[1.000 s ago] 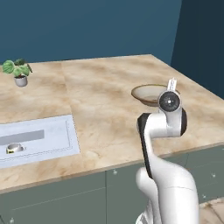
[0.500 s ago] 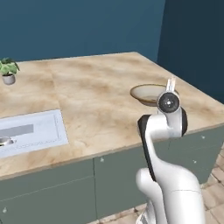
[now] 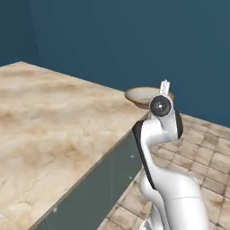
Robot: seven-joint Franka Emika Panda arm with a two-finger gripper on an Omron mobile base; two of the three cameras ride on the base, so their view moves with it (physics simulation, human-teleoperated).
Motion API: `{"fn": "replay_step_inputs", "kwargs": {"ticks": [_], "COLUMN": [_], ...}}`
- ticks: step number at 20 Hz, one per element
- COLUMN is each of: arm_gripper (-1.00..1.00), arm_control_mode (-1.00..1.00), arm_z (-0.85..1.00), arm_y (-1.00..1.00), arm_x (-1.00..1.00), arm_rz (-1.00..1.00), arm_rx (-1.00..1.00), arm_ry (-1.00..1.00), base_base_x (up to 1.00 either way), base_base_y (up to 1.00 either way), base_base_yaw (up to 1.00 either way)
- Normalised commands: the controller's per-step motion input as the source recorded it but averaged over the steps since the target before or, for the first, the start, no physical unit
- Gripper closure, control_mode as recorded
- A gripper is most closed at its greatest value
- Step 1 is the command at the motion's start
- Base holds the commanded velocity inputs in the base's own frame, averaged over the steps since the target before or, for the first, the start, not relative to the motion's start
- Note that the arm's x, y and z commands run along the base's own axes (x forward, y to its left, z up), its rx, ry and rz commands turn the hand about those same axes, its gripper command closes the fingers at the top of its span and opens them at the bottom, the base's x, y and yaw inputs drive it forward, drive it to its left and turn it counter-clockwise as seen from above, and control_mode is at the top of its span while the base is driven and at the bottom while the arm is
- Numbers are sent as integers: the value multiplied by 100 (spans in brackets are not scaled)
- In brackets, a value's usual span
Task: Pick the mug and place it in the sink. Pick the bowl and place it in the open cabinet and then close the cabinet.
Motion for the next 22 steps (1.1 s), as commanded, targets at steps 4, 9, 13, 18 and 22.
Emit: {"fn": "replay_step_inputs", "kwargs": {"ticks": [4,9,13,18,22], "arm_gripper": [100,100,100,100,100], "arm_control_mode": [100,100,100,100,100], "arm_z": [0,0,0,0,0], "arm_y": [0,0,0,0,0], "arm_x": [0,0,0,0,0], "arm_rz": [0,0,0,0,0], "arm_rx": [0,0,0,0,0], "arm_ry": [0,0,0,0,0], "base_base_x": [0,0,0,0,-10], "base_base_y": [0,0,0,0,6], "base_base_yaw": [-100,-100,-100,-100,-97]}}
